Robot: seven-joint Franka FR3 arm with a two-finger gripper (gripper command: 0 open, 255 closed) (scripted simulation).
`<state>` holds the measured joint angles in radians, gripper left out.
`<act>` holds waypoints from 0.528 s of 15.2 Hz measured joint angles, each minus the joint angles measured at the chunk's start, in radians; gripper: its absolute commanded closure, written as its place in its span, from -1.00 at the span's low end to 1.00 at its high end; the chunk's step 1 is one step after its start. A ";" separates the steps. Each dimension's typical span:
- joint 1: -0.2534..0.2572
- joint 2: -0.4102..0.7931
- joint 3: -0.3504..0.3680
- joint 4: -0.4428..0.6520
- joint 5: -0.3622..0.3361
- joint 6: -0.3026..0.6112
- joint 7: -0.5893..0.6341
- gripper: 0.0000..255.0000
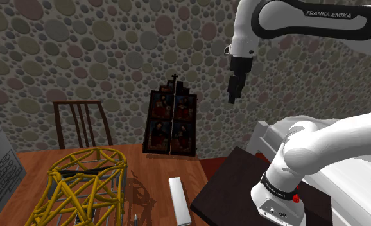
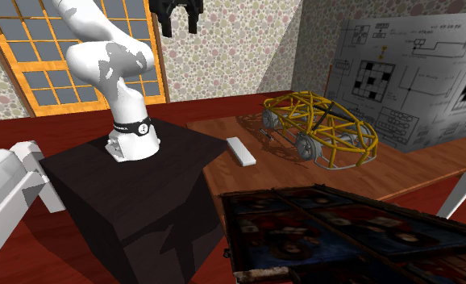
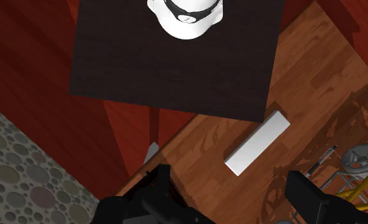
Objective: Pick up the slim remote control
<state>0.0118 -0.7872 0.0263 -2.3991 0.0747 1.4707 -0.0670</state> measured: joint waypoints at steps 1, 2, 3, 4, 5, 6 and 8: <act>0.000 0.000 0.000 0.000 0.000 0.000 0.000 -1.00; 0.000 -0.005 0.008 -0.017 0.006 0.014 0.012 -1.00; 0.001 -0.012 0.022 -0.040 0.017 0.034 0.032 -1.00; 0.002 -0.024 0.036 -0.073 0.027 0.059 0.052 -1.00; 0.003 -0.028 0.051 -0.098 0.039 0.085 0.075 -1.00; 0.005 -0.038 0.069 -0.129 0.053 0.112 0.100 -1.00; 0.011 -0.052 0.108 -0.196 0.083 0.176 0.150 -1.00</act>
<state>0.0230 -0.8391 0.1345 -2.5952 0.1577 1.6469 0.0830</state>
